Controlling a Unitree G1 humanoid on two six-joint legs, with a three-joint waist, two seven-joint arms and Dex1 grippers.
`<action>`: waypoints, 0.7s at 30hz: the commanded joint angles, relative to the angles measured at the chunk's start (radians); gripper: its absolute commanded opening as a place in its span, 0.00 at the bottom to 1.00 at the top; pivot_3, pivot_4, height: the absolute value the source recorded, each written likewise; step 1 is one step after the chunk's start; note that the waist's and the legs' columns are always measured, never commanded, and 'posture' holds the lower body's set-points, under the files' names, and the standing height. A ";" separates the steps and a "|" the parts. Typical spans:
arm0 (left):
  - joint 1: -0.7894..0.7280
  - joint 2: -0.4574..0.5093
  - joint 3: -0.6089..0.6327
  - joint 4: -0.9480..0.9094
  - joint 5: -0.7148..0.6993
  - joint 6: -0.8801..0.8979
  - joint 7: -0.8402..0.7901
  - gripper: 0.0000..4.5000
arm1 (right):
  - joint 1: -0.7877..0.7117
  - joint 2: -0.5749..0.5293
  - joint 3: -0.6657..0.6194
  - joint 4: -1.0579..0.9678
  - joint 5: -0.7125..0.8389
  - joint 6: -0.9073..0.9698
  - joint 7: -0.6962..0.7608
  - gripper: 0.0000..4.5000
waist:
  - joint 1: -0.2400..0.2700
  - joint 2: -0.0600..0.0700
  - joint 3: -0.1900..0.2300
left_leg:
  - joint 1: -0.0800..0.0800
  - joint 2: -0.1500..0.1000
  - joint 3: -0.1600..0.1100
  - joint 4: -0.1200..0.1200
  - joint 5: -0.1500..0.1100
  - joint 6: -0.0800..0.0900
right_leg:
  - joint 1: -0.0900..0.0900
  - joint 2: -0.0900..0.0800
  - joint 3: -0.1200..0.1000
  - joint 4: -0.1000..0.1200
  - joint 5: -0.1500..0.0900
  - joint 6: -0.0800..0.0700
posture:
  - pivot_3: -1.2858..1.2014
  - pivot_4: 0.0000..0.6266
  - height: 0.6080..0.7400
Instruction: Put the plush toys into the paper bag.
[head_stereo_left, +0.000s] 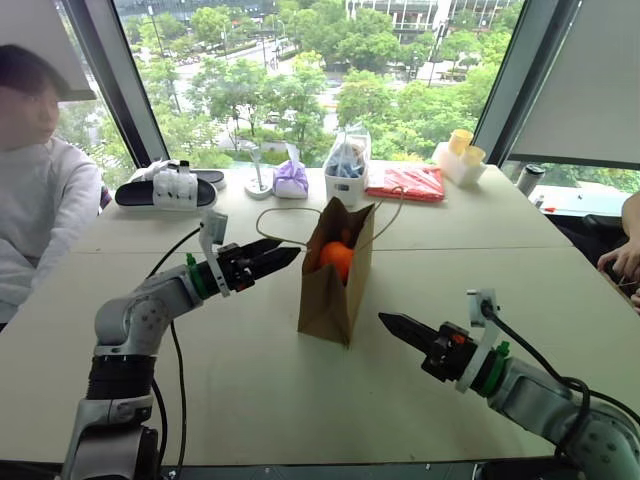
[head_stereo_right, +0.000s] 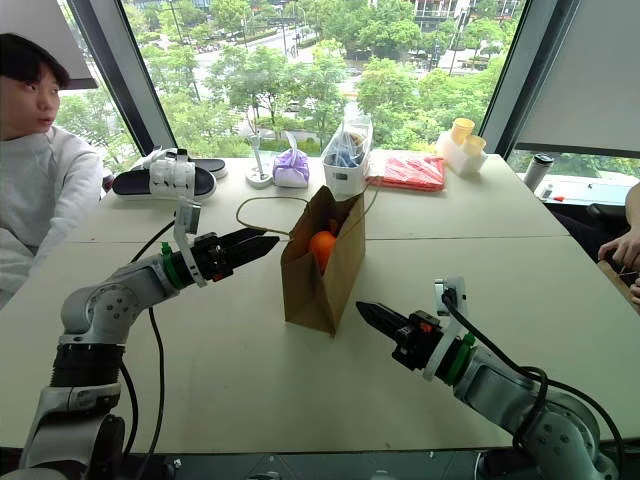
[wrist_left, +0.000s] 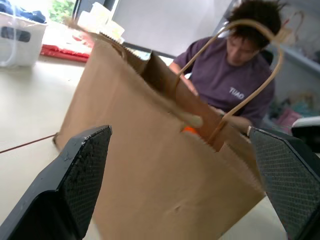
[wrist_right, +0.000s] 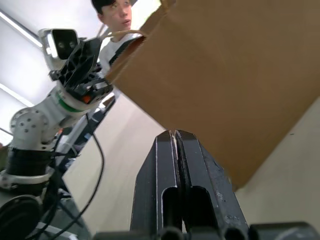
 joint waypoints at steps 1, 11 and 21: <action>-0.059 -0.028 0.026 0.006 -0.003 -0.044 0.029 1.00 | -0.046 0.014 0.014 0.016 -0.042 0.009 0.033 0.01 | 0.003 0.000 0.000 | 0.000 0.000 0.000 0.000 0.000 0.000 | 0.000 0.000 0.000 0.000 0.000 0.000 | 0.52 0.24 1.00; 0.094 0.049 0.045 -0.234 -0.111 0.109 0.014 1.00 | -0.141 0.056 0.021 0.077 -0.124 0.032 0.068 0.01 | -0.017 -0.001 0.000 | 0.000 0.000 -0.002 -0.001 0.000 0.000 | -0.002 0.000 0.001 0.001 0.000 0.000 | 0.52 0.24 1.00; 0.217 0.044 -0.006 -0.500 -0.139 0.147 0.162 1.00 | -0.261 0.083 0.018 0.132 -0.138 0.071 0.103 0.01 | -0.016 0.000 0.000 | 0.000 0.000 -0.002 0.000 0.000 0.000 | 0.000 0.000 0.001 0.001 0.000 0.000 | 0.52 0.24 1.00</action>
